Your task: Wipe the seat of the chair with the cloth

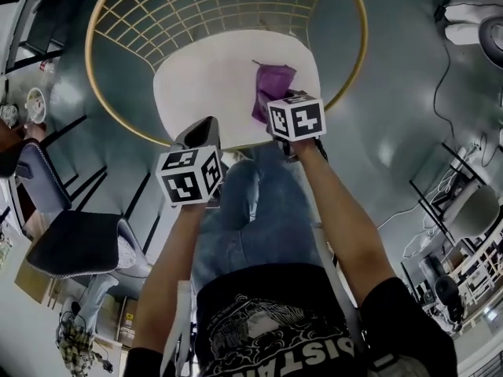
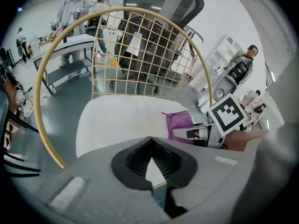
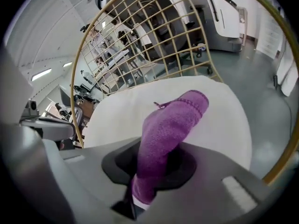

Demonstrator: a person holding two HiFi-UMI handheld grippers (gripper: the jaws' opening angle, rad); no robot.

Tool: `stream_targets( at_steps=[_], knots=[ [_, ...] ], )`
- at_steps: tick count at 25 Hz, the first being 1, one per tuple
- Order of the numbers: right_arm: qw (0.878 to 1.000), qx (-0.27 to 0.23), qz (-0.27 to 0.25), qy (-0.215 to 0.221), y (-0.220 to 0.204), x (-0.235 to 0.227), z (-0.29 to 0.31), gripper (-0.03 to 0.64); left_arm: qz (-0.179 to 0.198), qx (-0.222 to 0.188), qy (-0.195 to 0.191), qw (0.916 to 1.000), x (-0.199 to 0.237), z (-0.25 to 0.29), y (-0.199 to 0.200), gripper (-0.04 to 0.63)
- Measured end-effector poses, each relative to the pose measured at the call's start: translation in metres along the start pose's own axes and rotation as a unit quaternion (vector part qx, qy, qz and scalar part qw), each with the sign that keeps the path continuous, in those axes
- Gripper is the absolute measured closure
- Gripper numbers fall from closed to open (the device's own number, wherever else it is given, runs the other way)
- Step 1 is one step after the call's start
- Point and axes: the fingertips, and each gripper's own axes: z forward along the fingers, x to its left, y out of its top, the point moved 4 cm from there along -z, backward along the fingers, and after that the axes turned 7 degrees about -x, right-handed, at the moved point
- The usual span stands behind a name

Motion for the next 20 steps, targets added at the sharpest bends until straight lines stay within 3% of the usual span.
stream_targets(
  at_steps=[15, 20],
  knots=[
    [0.994, 0.004, 0.011, -0.108, 0.001, -0.066, -0.067, 0.552, 0.016, -0.001, -0.016, 0.9997, -0.022, 0.003, 0.007, 0.601],
    [0.994, 0.004, 0.003, -0.114, -0.002, -0.064, -0.068, 0.552, 0.015, 0.0, -0.012, 0.9998, -0.018, 0.0, -0.005, 0.601]
  ],
)
